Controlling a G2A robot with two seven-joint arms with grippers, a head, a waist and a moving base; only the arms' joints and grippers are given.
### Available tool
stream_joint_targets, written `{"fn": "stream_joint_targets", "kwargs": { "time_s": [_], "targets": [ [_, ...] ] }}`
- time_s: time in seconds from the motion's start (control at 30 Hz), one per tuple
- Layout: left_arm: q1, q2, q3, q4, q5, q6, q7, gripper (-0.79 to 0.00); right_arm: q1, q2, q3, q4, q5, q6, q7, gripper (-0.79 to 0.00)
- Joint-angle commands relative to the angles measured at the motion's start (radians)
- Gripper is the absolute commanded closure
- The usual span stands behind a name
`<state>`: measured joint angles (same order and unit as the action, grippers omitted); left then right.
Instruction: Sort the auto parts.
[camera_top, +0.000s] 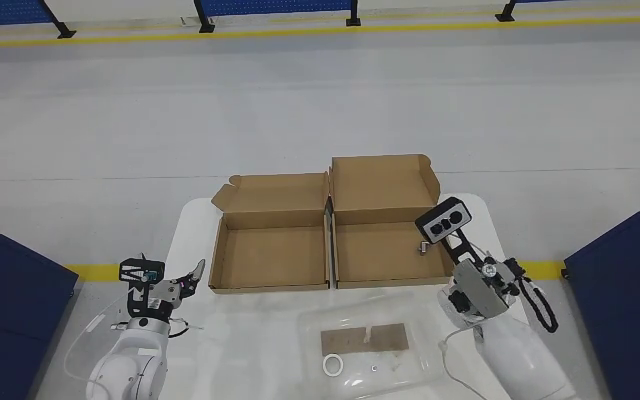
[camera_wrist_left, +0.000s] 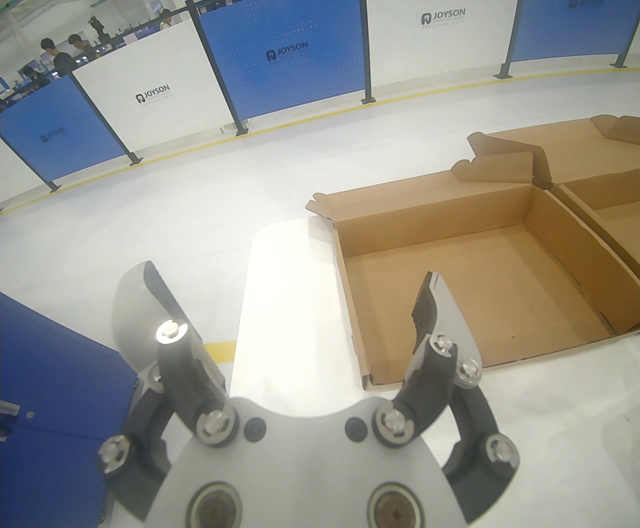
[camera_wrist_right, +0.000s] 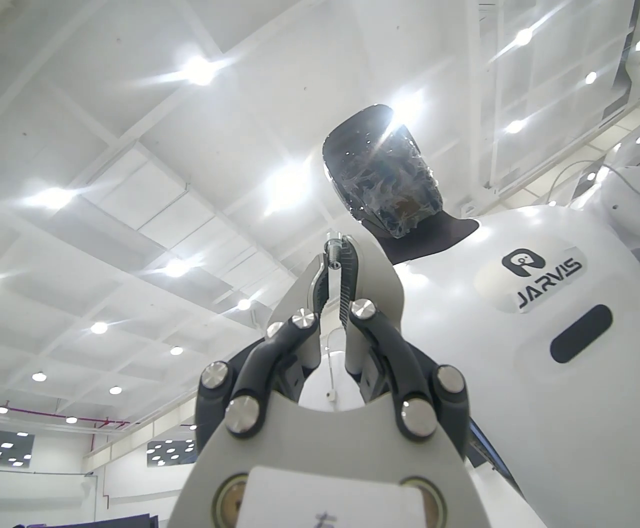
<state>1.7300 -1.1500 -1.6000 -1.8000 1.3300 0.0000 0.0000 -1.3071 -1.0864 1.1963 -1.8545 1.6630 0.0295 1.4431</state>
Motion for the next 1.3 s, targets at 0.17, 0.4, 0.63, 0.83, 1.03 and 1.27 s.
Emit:
{"fn": "stream_joint_targets", "kwargs": {
  "time_s": [0.17,0.4,0.63,0.83,1.03,1.27],
  "targets": [
    [0.0,0.0,0.0,0.0,0.0,0.0,0.0,-0.785,0.003,-0.01,0.005,-0.005,0.053,0.003,0.005,0.0],
    [0.0,0.0,0.0,0.0,0.0,0.0,0.0,-0.785,0.003,-0.01,0.005,-0.005,0.053,0.003,0.005,0.0],
    [0.0,0.0,0.0,0.0,0.0,0.0,0.0,-0.785,-0.051,0.008,0.154,-0.011,-0.058,0.063,-0.051,0.0],
    [0.0,0.0,0.0,0.0,0.0,0.0,0.0,-0.785,-0.131,0.033,0.329,-0.029,-0.196,0.151,-0.045,0.0],
    [0.0,0.0,0.0,0.0,0.0,0.0,0.0,-0.785,-0.229,0.06,0.5,-0.054,-0.41,0.229,-0.002,0.0],
    [0.0,0.0,0.0,0.0,0.0,0.0,0.0,-0.785,-0.245,0.067,0.54,-0.061,-0.465,0.242,0.025,0.0]
  ]
}}
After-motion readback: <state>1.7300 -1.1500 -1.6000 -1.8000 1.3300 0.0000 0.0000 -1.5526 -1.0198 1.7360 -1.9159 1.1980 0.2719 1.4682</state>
